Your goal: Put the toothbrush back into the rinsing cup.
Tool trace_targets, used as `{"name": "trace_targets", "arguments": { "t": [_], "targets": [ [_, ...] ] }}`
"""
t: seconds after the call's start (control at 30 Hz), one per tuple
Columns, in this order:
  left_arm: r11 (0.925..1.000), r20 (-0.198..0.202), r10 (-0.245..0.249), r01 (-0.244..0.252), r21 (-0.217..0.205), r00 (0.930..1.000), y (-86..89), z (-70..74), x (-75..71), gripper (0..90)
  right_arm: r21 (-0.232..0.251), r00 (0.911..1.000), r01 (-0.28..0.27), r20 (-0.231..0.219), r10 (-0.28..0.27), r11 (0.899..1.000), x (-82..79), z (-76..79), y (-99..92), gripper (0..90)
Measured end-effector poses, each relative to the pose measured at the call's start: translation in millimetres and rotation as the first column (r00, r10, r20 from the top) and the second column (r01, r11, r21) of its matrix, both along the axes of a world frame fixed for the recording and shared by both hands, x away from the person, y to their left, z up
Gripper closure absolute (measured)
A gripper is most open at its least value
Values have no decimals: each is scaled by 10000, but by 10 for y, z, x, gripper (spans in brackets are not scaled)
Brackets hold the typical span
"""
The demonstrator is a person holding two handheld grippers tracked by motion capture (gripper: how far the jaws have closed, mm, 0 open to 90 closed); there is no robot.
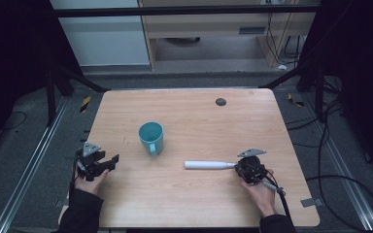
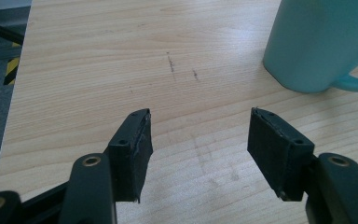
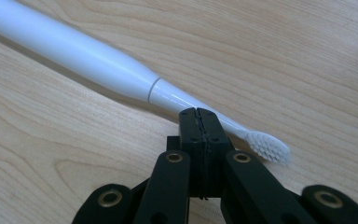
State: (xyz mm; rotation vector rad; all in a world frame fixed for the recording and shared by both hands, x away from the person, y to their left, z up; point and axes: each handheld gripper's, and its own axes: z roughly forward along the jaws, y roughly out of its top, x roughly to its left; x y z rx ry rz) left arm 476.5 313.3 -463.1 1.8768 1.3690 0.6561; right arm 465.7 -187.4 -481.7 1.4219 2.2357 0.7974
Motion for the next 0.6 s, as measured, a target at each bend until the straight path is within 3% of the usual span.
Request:
{"name": "trace_targets", "arguments": {
  "t": [0.6],
  "targets": [
    [10000, 9, 5, -5, 8, 10000, 6, 0, 2, 395, -25, 9996, 194, 191, -193, 9998, 186, -11, 60, 900]
  ]
}}
